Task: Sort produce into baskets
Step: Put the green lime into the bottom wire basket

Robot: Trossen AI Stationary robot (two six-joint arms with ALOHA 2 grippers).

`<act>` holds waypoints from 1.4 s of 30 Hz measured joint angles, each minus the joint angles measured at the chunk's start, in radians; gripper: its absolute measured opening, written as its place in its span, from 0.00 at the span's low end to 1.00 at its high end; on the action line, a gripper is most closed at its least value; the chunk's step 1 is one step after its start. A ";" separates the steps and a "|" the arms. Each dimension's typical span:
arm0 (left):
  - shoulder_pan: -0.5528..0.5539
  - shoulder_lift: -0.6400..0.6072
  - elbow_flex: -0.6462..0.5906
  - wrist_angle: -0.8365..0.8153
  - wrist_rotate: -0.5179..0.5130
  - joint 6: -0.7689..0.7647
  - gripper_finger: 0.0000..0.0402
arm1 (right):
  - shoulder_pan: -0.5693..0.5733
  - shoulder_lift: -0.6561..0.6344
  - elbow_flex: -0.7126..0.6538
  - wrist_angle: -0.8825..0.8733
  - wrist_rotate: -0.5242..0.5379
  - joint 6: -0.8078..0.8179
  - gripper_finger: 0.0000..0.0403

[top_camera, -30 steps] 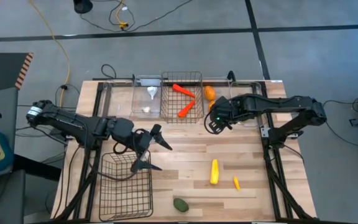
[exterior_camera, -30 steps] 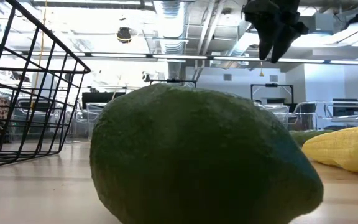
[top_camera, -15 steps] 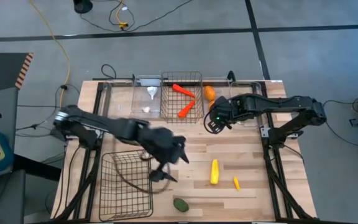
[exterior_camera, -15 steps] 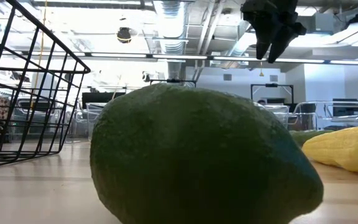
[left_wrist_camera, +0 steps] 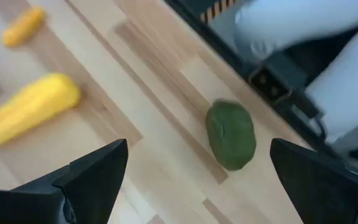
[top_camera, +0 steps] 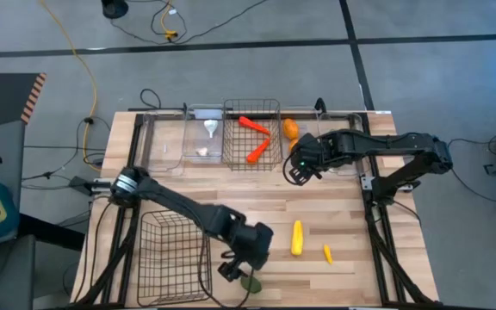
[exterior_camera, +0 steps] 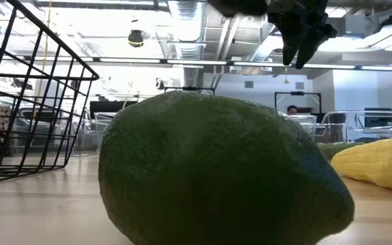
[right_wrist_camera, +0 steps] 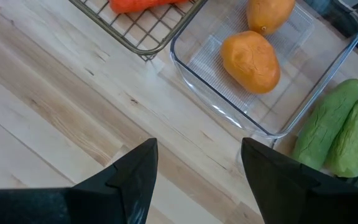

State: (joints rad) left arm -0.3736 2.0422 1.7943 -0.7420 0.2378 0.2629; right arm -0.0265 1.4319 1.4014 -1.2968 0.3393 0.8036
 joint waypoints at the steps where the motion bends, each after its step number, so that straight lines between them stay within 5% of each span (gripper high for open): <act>1: -0.008 0.014 0.000 -0.003 -0.011 0.011 0.95 | 0.000 0.000 0.000 0.000 0.000 0.000 0.65; 7: -0.052 0.078 0.000 0.005 -0.070 0.025 0.95 | 0.000 0.000 0.000 0.004 0.000 0.000 0.65; 25: -0.139 0.136 0.000 0.104 -0.259 -0.309 0.95 | 0.000 0.000 0.000 0.004 0.000 0.001 0.65; 36: -0.149 0.263 0.001 0.110 -0.158 -0.359 0.94 | 0.003 0.000 0.000 0.002 0.000 0.001 0.65; 42: -0.133 0.258 0.001 0.104 -0.151 -0.390 0.83 | 0.005 0.000 0.000 0.000 0.000 0.000 0.65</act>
State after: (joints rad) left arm -0.5070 2.2999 1.7953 -0.6375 0.0864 -0.1272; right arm -0.0219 1.4322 1.4014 -1.2968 0.3397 0.8040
